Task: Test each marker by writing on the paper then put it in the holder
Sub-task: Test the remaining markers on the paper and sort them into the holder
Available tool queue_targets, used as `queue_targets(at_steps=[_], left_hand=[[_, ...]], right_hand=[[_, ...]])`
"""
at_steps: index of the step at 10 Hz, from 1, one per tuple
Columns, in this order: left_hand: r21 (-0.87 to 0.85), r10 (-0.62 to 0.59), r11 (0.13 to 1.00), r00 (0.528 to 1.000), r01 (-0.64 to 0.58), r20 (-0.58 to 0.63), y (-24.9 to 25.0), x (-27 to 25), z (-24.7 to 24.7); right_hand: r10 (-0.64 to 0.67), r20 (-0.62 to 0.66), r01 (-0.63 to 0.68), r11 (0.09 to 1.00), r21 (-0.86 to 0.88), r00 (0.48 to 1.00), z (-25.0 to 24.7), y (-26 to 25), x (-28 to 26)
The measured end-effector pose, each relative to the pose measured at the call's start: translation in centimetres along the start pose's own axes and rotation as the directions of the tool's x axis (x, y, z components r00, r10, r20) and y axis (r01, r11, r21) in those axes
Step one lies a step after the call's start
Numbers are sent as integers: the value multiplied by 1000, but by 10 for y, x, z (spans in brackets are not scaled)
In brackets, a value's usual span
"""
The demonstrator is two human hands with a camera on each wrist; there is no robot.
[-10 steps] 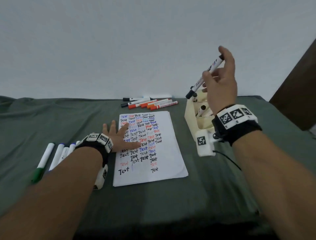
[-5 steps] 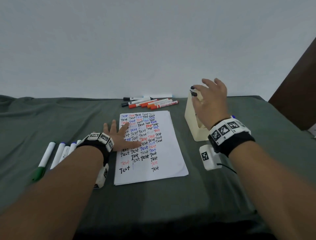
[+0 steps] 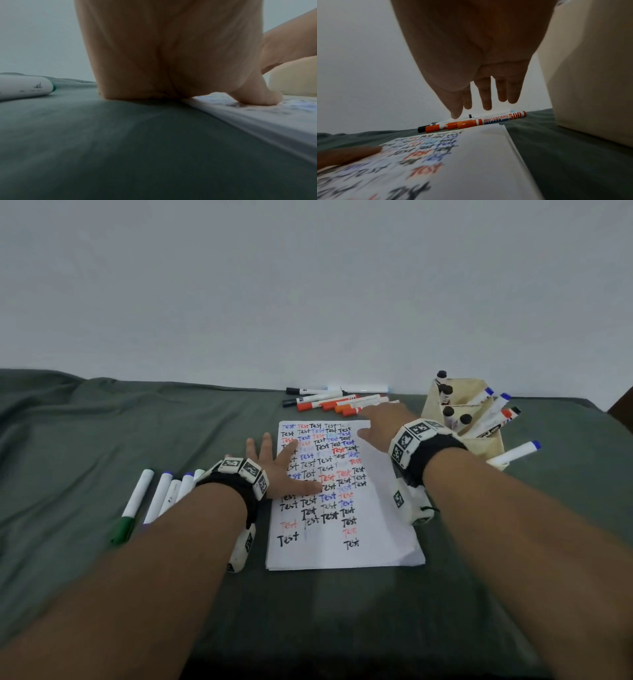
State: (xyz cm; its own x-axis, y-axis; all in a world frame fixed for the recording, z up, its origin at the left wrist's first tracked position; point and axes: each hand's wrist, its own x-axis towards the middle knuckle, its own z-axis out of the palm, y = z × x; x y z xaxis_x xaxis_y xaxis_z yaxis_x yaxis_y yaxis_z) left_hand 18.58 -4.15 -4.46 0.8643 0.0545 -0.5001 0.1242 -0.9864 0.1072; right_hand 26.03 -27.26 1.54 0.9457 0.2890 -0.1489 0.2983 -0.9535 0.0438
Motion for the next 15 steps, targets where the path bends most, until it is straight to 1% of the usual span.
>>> queue_targets(at_steps=[2, 3, 4, 5, 7, 8, 9, 10, 11, 12, 13, 14, 15], left_hand=[[-6, -9, 1000, 1000, 9, 4, 0, -1, 0], [-7, -15, 1000, 1000, 15, 4, 0, -1, 0], [-6, -18, 1000, 1000, 18, 6, 1, -1, 0], [-9, -23, 1000, 1000, 23, 8, 2, -1, 0], [-11, -22, 1000, 1000, 22, 7, 2, -2, -1], [-7, -23, 1000, 1000, 23, 9, 2, -3, -1], [-8, -26, 1000, 1000, 26, 5, 2, -1, 0], [-11, -25, 1000, 1000, 25, 9, 1, 0, 1], [-7, -30, 1000, 1000, 30, 3, 1, 1, 1], [-10, -31, 999, 999, 31, 12, 1, 1, 1], [-7, -34, 999, 999, 34, 14, 1, 1, 0], [-2, -31, 1000, 999, 31, 7, 1, 0, 0], [5, -24, 1000, 1000, 24, 0, 0, -1, 0]], right_hand=[[42, 57, -34, 989, -141, 998, -13, -13, 41], [51, 80, -36, 983, -179, 995, -9, -17, 52], [35, 59, -28, 992, -120, 998, 2, -13, 60], [37, -26, -38, 998, -48, 999, 9, -7, 62], [-42, 47, 46, 994, -96, 998, 5, -6, 65], [-64, -8, 63, 995, -80, 998, 5, -4, 61], [-67, -107, 69, 998, 9, 992, 5, -4, 55], [-96, -235, 122, 987, 100, 967, -8, -14, 45], [-150, -334, 209, 966, 150, 930, -29, -24, 31], [-116, -469, 274, 919, 283, 875, -45, -28, 15], [-50, -428, 253, 865, 433, 903, -49, -28, -6], [-27, -332, 206, 830, 518, 943, -40, -21, -26], [14, -284, 137, 851, 507, 959, -38, -9, -41]])
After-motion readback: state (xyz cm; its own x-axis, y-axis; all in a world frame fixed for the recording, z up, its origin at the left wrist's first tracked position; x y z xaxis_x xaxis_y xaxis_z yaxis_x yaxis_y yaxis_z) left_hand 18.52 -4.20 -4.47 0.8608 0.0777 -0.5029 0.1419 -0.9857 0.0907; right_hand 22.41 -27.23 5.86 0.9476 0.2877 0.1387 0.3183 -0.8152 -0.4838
